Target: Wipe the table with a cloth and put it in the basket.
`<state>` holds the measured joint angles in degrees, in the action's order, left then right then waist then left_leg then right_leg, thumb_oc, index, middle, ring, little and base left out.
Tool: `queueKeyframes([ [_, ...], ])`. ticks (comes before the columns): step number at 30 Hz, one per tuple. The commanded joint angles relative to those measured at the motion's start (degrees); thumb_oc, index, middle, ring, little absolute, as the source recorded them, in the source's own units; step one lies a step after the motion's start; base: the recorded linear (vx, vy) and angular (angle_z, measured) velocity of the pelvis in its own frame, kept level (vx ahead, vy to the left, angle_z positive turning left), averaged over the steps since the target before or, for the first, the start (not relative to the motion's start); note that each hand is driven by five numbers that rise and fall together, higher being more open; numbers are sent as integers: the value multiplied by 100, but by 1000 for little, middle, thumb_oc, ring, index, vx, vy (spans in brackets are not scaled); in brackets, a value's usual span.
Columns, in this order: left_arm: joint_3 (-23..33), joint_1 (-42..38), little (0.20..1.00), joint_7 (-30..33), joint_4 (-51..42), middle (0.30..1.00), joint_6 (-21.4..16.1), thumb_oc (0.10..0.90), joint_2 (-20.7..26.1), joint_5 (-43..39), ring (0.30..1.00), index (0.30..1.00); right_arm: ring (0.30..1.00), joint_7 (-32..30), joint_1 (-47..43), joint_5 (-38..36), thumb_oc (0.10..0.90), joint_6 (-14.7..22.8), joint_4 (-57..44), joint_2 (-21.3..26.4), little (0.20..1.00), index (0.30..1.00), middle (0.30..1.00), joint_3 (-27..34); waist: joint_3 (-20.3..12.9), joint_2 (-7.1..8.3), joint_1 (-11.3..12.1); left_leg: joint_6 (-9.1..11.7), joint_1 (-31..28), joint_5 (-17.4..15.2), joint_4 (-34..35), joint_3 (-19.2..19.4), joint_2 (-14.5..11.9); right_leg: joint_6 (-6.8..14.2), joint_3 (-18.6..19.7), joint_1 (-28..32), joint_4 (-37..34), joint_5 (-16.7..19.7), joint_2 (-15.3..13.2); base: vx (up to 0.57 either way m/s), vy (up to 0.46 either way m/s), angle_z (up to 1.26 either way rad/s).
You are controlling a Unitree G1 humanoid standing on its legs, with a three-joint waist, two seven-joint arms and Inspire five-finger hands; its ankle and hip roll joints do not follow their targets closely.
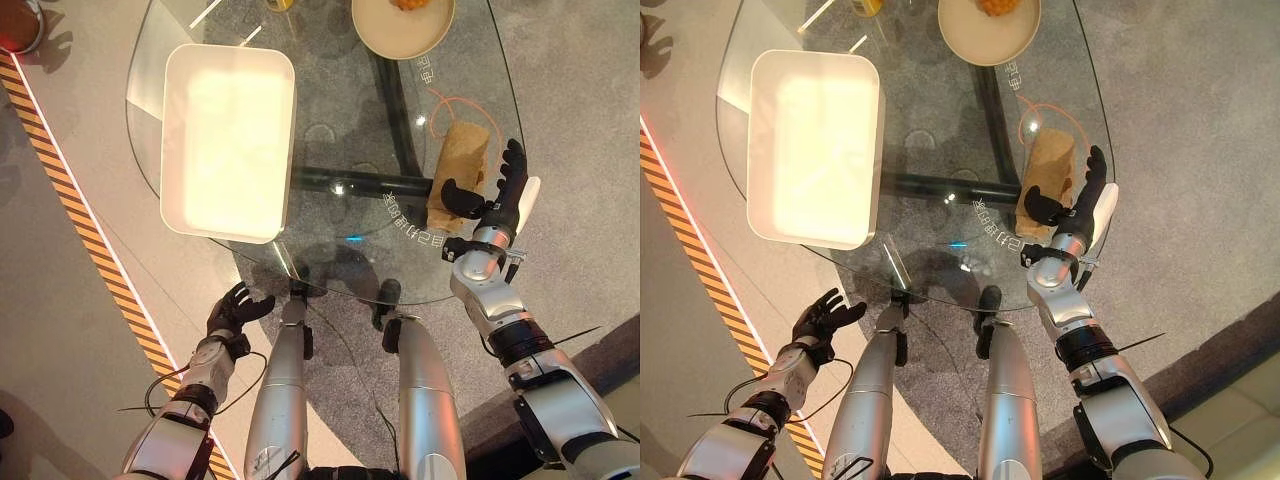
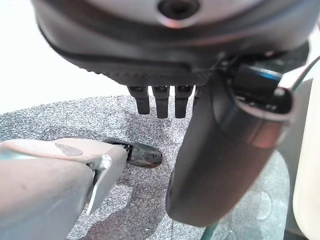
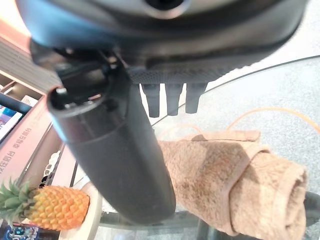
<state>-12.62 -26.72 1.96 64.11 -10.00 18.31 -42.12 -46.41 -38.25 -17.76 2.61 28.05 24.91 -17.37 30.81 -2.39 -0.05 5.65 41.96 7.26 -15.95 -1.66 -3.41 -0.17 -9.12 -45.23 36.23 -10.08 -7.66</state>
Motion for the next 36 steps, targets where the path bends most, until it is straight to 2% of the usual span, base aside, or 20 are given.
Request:
queueKeyframes([
  [1,184,452,900,185,-53,900,-168,800,-83,-125,900,900,900,-245,144,416,800,380,-848,255,900,900,900,342,-101,-21,-134,-390,-59,-826,-736,414,372,192,349,143,-890,622,420,0,0,0],
  [12,162,443,900,174,-39,900,-164,800,-112,-132,900,900,900,173,232,498,800,115,-876,62,900,900,900,-37,-101,-44,-143,-384,-70,-792,-706,433,396,171,344,153,-916,622,408,0,0,0],
  [24,124,368,900,190,-28,900,-121,800,-158,-97,900,900,900,360,34,535,800,-276,-803,-45,900,900,900,-412,-101,-80,-96,-369,-87,-756,-679,451,410,148,310,152,-896,594,392,0,0,0],
  [36,19,270,900,161,93,900,-95,800,-192,-94,900,900,900,263,-323,450,800,-732,-243,-28,900,900,900,-664,-101,-131,-34,-371,-122,-750,-693,453,425,136,284,160,-844,590,375,0,0,0],
])
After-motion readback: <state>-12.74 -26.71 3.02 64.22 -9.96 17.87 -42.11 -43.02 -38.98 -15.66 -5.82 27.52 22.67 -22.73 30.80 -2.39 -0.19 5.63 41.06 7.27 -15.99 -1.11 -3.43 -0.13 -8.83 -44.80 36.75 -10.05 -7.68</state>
